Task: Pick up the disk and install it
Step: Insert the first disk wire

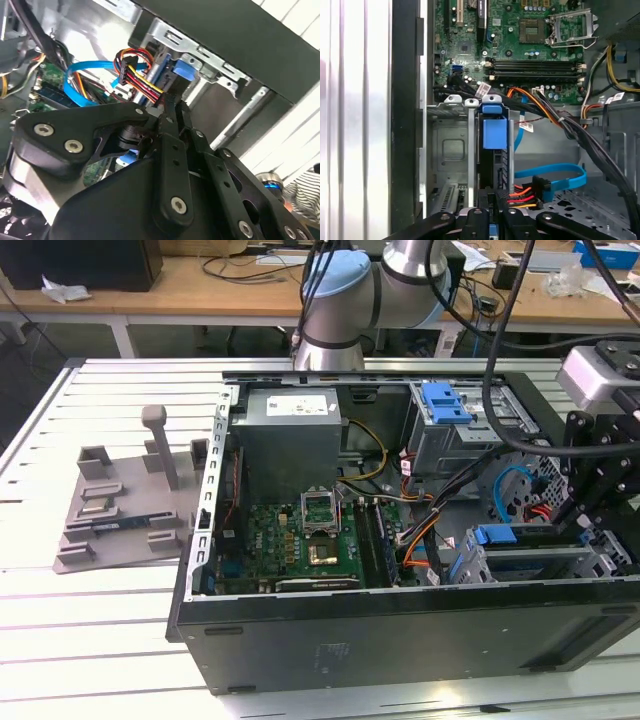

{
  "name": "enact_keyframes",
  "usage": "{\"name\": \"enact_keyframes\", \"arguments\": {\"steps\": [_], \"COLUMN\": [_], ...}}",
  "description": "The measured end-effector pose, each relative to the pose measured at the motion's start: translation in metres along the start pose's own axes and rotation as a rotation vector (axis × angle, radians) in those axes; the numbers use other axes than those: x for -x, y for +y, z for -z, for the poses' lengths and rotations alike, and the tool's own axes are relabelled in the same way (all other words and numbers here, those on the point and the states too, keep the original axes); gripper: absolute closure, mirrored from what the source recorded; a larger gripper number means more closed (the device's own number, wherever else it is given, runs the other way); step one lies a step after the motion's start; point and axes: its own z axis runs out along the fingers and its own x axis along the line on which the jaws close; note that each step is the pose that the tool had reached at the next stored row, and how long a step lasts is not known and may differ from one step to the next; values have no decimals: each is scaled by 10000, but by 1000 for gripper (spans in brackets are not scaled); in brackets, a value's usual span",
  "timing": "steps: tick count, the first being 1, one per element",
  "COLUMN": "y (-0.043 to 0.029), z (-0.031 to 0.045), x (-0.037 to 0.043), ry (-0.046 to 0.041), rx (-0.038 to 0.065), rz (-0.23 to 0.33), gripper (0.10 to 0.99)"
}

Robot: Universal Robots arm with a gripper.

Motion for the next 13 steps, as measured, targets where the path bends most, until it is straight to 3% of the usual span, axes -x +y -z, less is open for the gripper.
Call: {"name": "enact_keyframes", "arguments": {"steps": [13], "y": [-10], "z": [-77], "x": [149], "ry": [12], "rx": [3], "rz": [129], "gripper": [918]}}
